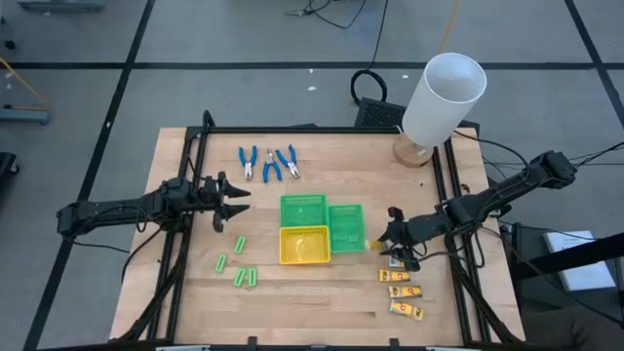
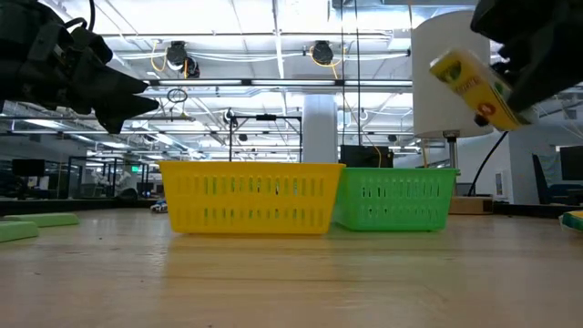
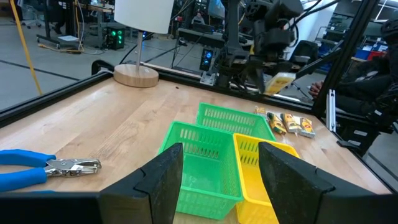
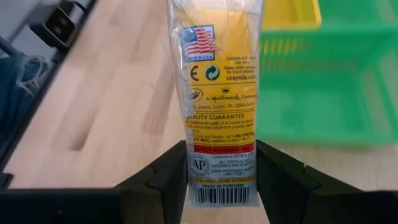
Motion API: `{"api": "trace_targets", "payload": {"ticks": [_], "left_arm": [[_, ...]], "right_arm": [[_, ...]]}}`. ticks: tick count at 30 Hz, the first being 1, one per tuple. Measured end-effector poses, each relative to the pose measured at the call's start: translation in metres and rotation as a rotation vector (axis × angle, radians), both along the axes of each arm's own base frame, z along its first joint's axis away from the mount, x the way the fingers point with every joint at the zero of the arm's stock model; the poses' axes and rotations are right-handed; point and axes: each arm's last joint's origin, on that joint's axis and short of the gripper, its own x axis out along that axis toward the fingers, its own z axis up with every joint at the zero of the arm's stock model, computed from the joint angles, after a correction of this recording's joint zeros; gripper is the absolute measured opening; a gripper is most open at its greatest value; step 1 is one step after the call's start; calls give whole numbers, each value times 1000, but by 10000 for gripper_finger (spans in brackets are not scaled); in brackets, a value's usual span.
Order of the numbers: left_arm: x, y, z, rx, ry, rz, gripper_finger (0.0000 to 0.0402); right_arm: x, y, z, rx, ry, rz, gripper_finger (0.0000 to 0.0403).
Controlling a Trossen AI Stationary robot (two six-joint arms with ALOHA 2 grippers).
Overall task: Pick & Place School Supplies
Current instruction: Put the yellow crayon box into the right green bin
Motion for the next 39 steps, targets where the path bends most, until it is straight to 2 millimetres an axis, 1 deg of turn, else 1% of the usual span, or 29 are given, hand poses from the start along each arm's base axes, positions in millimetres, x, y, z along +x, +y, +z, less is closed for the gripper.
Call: {"api": "trace_targets", "payload": {"ticks": [4,16,22,28,31,35,39], "left_arm": [[0,0,0,0,0,0,214],[0,0,0,0,0,0,214],[0,0,0,0,0,0,214],[0,0,0,0,0,0,214],[0,0,0,0,0,0,214],[0,0,0,0,0,0,214],[0,0,0,0,1,0,214]], "right_arm": [[4,2,5,-4,-74,24,160],[10,4,16,-52,-225,85,160],[13,3,13,-100,-223,23,160],[26,6,9,-87,-259,15,160],[32,6,6,-107,-281,20,160],[38,1,6,-129,-306,5,160],[42,-10,7,-134,-317,-48,160]]}}
